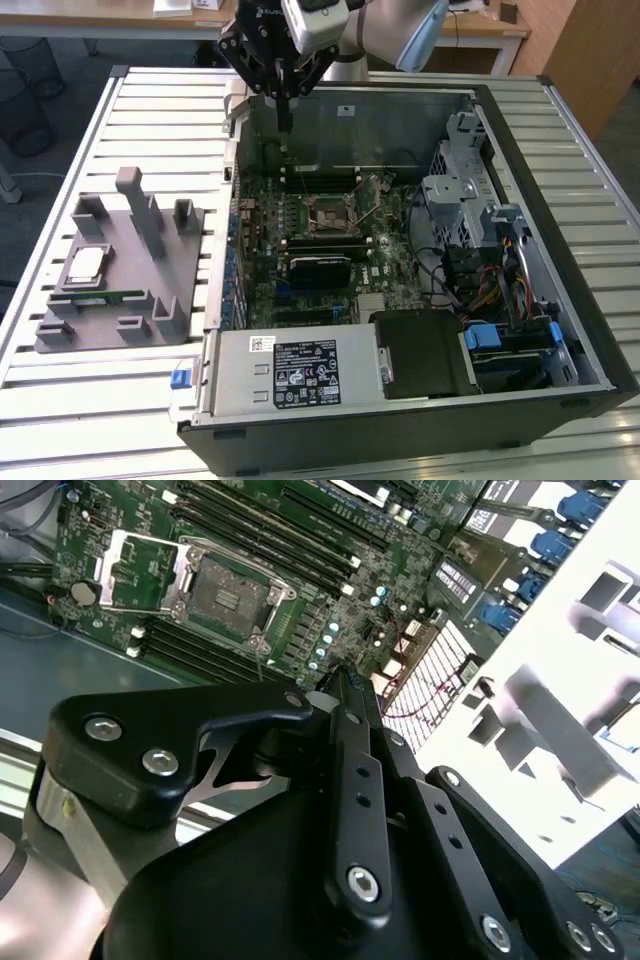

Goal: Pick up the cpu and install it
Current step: 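Reach for the cpu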

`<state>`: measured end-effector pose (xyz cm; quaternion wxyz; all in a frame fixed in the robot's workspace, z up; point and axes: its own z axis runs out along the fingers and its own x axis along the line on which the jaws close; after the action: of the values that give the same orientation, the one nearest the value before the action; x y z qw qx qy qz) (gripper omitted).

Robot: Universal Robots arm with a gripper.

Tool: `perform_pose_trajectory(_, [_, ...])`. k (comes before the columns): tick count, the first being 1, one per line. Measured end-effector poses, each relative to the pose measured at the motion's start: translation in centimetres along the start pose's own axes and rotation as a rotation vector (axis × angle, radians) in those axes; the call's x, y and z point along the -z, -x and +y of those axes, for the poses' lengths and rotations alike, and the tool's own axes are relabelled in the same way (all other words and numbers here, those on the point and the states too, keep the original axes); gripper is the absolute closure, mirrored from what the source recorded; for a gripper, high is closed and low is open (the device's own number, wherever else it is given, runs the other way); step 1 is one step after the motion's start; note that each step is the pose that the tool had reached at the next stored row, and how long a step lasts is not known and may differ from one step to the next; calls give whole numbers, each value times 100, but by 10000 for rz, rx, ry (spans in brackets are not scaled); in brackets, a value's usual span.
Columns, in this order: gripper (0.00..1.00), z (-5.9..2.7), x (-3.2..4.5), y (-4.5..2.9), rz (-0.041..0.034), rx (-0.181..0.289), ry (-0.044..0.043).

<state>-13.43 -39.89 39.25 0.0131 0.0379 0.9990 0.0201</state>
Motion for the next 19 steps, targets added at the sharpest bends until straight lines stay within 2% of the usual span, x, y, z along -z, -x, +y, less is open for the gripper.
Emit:
perform_pose_trajectory(13, [89,-11,-5,-142,-1,0,-8])
perform_pose_trajectory(19, [89,-19,-6,-244,-1,1,-8])
